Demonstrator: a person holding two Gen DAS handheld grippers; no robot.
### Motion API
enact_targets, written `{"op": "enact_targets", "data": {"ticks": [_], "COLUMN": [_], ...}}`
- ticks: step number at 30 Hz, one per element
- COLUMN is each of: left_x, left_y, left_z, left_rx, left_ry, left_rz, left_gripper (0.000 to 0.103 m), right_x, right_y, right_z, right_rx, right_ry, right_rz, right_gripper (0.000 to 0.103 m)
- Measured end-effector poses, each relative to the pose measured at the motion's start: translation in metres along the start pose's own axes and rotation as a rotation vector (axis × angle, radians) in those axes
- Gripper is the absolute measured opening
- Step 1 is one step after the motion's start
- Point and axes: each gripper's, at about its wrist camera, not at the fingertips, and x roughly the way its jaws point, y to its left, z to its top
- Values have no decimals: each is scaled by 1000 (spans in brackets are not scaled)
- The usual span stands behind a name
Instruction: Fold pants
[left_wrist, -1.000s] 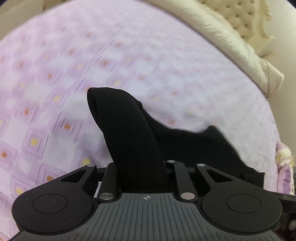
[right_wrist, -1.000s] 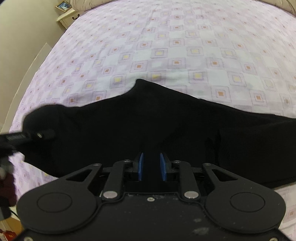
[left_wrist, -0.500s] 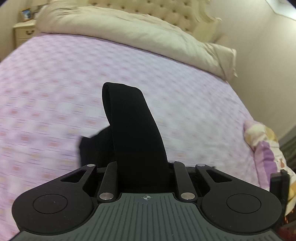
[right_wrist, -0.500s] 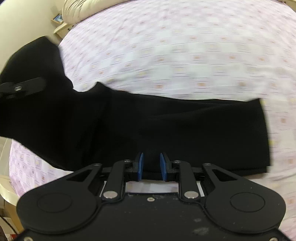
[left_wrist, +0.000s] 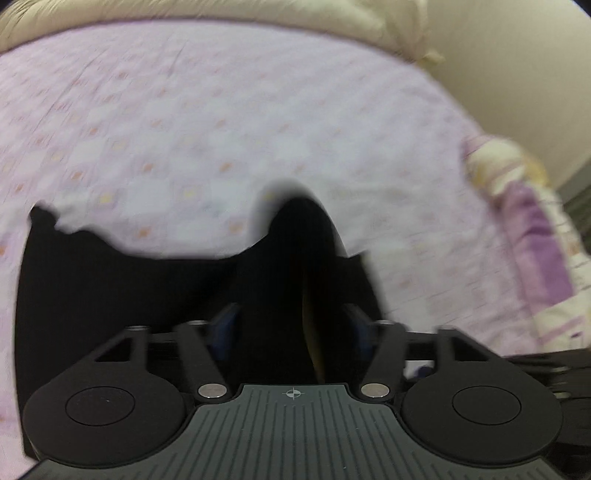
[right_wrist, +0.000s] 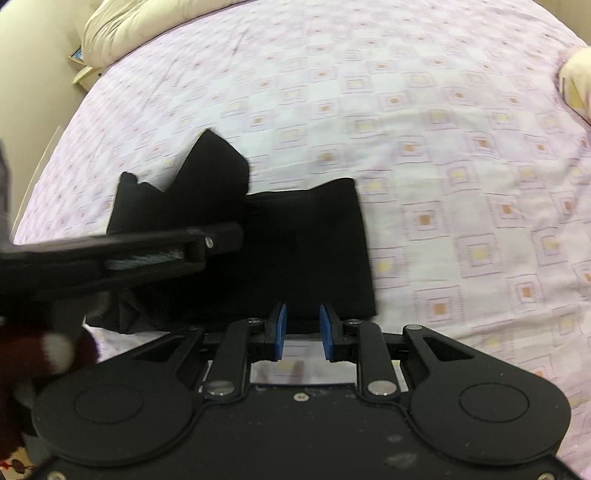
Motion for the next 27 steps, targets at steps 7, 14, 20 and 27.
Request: {"op": "enact_targets", "data": {"ticks": [7,14,20,27], "left_x": [-26,-36,-24,9], "left_y": [-18,56,135,169], "left_z": [24,12,0,28], "left_rx": [69,11,-179,-227], "left_ry": [-95,-38,50,85], "left_rz": [-50,163,270,291], "left_gripper": [74,74,74,74], "right_x": [2,2,26,49], "right_y": [-11,-9,5,14], "right_z": [1,12,28,40], "right_rx": [9,36,16,-4], "right_ry": [-14,-57,-26,45], "right_rz": [-45,-24,-44,-51], "right_gripper": [29,45,48,50]}}
